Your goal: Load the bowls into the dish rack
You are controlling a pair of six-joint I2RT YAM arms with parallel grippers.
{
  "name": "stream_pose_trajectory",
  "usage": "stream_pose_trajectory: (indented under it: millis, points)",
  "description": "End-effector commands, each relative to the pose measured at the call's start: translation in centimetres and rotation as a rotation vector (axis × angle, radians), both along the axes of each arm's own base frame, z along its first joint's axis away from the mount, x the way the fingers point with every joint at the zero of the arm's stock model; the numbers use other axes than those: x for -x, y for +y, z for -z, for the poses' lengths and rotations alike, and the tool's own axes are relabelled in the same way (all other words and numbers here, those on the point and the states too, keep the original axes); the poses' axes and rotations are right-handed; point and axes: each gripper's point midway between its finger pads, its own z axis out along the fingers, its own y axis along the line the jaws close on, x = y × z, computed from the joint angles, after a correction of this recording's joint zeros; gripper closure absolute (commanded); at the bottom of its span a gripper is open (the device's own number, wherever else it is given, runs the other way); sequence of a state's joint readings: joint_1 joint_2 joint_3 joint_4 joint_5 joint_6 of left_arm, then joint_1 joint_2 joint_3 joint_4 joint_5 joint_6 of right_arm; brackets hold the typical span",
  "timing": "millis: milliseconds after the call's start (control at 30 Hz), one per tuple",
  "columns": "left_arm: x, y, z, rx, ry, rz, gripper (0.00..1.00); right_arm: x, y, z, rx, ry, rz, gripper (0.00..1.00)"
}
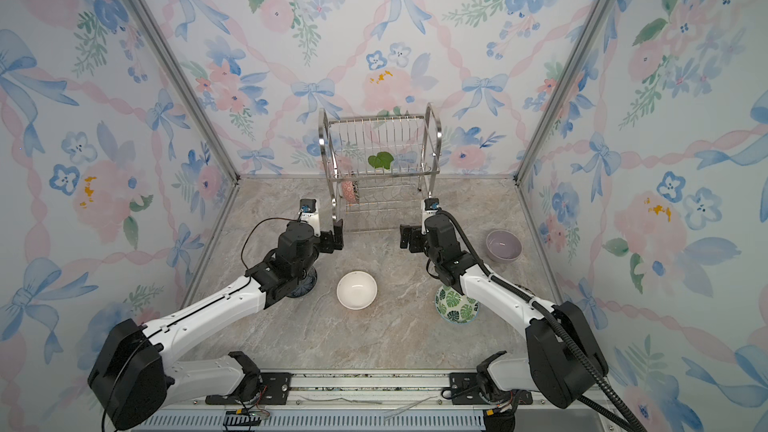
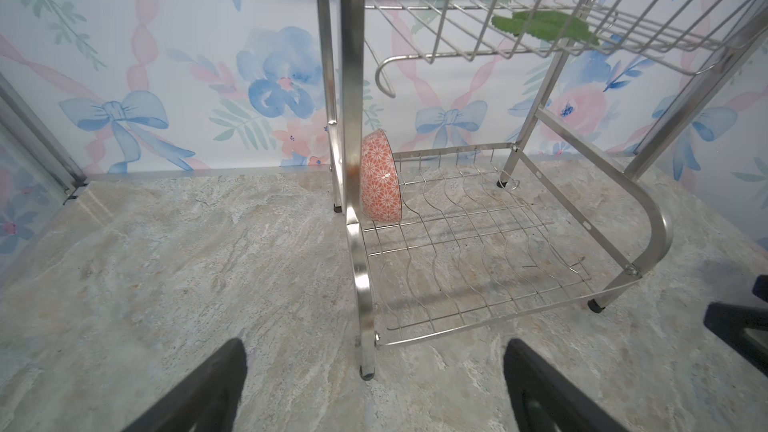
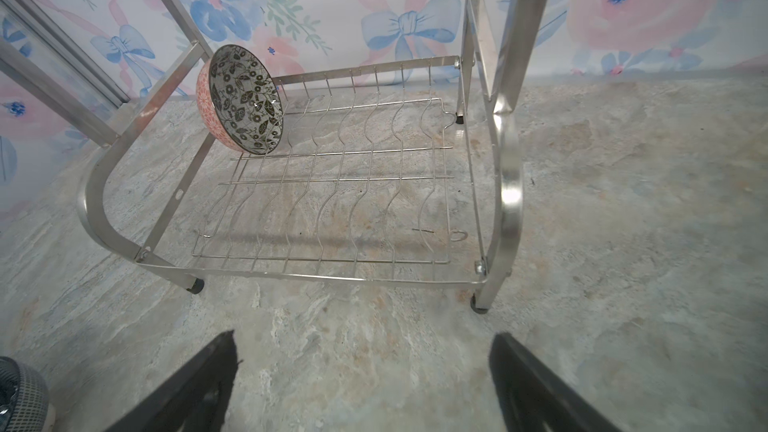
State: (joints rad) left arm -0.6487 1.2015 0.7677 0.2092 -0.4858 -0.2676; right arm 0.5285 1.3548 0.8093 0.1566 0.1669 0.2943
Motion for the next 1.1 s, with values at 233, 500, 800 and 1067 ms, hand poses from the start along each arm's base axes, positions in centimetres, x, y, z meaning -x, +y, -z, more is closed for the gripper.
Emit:
stream_pose_trajectory:
  millis: [233, 500, 800, 1067]
  points:
    - [3.3, 6.1, -1.3, -0.004, -0.050, -0.143, 0.02, 3.2, 4.2, 1.3, 0.124, 0.037, -0.158, 0.03]
    - [4.4, 7.9, -0.1, 0.218, 0.049, -0.108, 0.02, 6.8, 8.8, 5.2, 0.194, 0.132, -0.277, 0.03]
    - [4.8, 5.1, 1.6, 0.364, 0.051, 0.030, 0.02, 9.6, 11.5, 9.6, 0.223, 0.267, -0.311, 0.15]
    - [4.1, 1.1, 4.0, 0.328, 0.151, 0.139, 0.02, 10.5, 12.2, 11.4, 0.249, 0.337, -0.317, 0.29]
